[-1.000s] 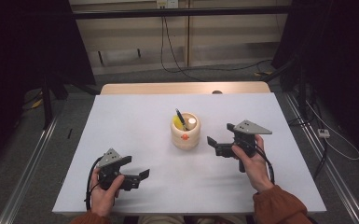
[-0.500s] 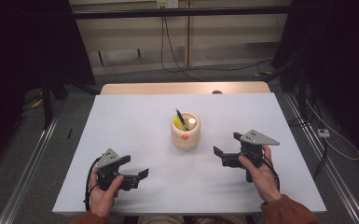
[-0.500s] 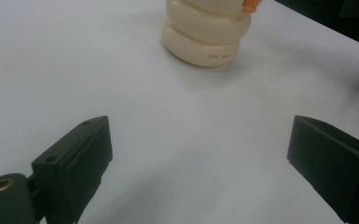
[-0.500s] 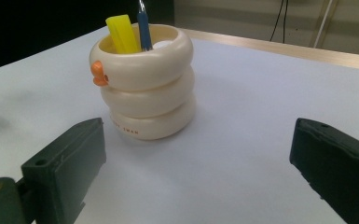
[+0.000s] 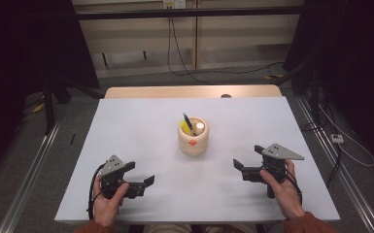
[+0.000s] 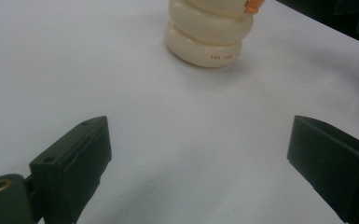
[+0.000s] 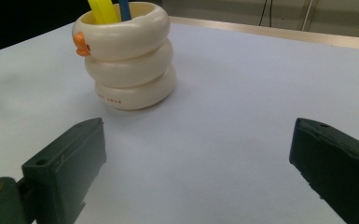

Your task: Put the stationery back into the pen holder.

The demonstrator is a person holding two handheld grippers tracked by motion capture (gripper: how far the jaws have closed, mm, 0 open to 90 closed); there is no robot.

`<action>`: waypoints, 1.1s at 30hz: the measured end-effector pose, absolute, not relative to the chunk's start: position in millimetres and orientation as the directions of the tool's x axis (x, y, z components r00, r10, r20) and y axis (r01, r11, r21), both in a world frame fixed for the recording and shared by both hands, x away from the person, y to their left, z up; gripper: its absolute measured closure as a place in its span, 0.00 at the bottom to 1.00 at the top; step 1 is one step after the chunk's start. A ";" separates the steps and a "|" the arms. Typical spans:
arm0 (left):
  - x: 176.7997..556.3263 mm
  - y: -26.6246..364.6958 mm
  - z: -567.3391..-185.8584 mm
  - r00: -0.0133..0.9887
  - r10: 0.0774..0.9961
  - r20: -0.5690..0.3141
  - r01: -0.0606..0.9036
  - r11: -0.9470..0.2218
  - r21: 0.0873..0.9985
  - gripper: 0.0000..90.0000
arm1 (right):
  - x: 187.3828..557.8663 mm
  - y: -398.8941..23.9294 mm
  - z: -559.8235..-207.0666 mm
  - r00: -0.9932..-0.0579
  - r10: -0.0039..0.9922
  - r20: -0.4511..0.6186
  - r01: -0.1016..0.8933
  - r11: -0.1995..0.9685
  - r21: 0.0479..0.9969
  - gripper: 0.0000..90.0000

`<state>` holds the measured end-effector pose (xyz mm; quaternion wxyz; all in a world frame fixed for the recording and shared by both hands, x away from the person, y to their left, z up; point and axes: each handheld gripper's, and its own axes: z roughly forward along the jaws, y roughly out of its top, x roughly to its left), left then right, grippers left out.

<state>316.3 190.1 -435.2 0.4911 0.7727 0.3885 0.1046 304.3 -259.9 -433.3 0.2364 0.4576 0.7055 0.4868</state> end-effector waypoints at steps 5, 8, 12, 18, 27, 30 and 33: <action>315.9 190.4 -434.9 0.675 0.705 -0.218 0.496 -0.215 0.841 0.07 | 298.6 -266.7 -437.7 -0.453 0.885 0.109 0.425 0.106 0.899 0.04; 315.8 190.6 -435.0 0.674 0.706 -0.218 0.497 -0.214 0.841 0.06 | 294.8 -270.9 -442.2 -0.445 0.888 0.114 0.431 0.100 0.897 0.04; 315.6 190.1 -434.7 0.676 0.705 -0.216 0.495 -0.217 0.842 0.07 | 290.3 -275.4 -447.0 -0.435 0.893 0.118 0.440 0.096 0.893 0.05; 315.1 190.1 -434.6 0.674 0.708 -0.211 0.494 -0.220 0.841 0.07 | 286.0 -280.1 -450.6 -0.423 0.898 0.119 0.437 0.088 0.895 0.04; 315.1 193.5 -433.8 0.664 0.716 -0.214 0.494 -0.205 0.845 0.06 | 284.5 -280.7 -455.2 -0.409 0.902 0.135 0.445 0.069 0.893 0.04; 315.0 194.5 -434.0 0.656 0.722 -0.220 0.497 -0.195 0.845 0.07 | 284.8 -281.1 -455.0 -0.408 0.903 0.134 0.441 0.066 0.895 0.04; 314.8 195.0 -433.2 0.656 0.723 -0.218 0.493 -0.192 0.848 0.07 | 285.0 -281.4 -454.8 -0.405 0.905 0.133 0.437 0.064 0.897 0.04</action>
